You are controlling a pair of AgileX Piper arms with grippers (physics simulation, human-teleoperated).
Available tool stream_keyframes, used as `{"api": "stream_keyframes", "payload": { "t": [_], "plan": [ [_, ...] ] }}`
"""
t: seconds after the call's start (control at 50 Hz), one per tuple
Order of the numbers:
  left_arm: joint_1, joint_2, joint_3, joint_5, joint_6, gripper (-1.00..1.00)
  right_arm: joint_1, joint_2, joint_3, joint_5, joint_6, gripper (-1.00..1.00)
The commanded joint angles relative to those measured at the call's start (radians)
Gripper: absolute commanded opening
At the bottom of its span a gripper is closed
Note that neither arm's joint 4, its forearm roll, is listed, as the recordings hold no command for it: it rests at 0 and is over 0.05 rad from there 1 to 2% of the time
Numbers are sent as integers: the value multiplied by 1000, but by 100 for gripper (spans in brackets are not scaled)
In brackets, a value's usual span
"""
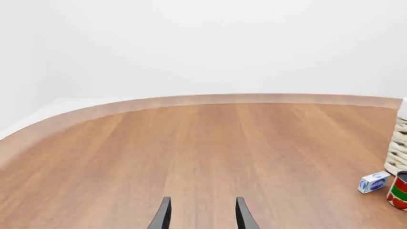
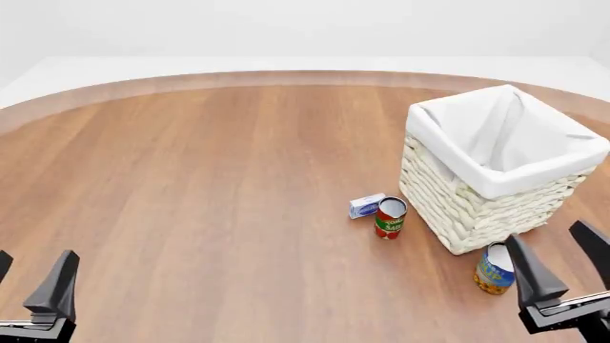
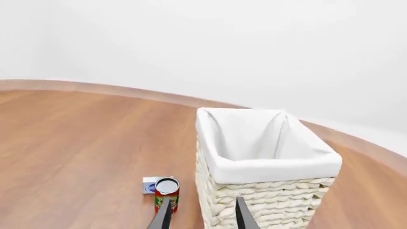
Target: Pick up the ketchup, and put it in the basket.
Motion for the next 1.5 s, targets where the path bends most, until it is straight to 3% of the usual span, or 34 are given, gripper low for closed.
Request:
{"api": "stream_keyframes", "payload": {
  "t": [0.02,0.36,0.56,0.96,1.22,1.3,1.5],
  "plan": [
    [0,0,0,0,0,100,105,65,-46,-32,-28,100],
    [0,0,0,0,0,100,278,252,-79,-161,-84,100],
    [0,0,0,0,0,100,368,417,-88,-287,-104,100],
    [0,0,0,0,0,100,505,675,-85,-480,-79,100],
    [0,0,0,0,0,100,607,809,-130,-522,-71,100],
    [0,0,0,0,0,100,631,833,-157,-514,-41,100],
    [0,0,0,0,0,100,702,907,-215,-493,-44,100]
  ]
}}
